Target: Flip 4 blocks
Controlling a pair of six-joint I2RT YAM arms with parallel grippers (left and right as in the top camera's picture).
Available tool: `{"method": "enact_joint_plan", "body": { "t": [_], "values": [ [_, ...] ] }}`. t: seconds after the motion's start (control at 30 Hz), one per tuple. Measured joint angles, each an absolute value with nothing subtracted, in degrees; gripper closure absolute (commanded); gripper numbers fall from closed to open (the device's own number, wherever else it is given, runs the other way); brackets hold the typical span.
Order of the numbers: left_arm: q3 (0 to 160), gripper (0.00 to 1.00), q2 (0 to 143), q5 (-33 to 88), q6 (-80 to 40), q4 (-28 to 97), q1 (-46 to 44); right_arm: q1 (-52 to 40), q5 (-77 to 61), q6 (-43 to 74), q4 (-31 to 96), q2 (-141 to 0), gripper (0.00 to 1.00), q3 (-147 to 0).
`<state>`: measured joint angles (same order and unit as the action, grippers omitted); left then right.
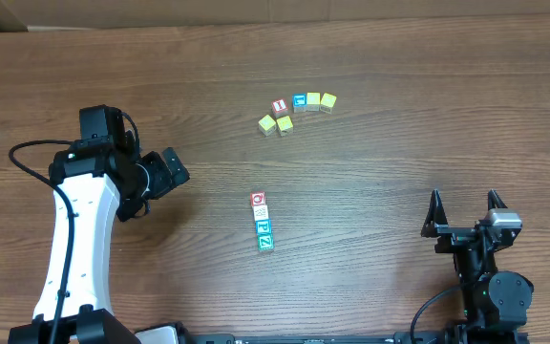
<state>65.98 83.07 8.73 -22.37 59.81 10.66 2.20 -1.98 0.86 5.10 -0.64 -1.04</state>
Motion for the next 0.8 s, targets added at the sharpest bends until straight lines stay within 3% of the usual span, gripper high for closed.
{"method": "enact_joint_plan", "body": {
  "t": [0.8],
  "values": [
    [66.0, 0.0, 83.1, 8.7, -22.4, 59.8, 10.7, 2.2, -2.6, -3.0, 5.0, -0.6, 0.0, -1.0]
  ]
}}
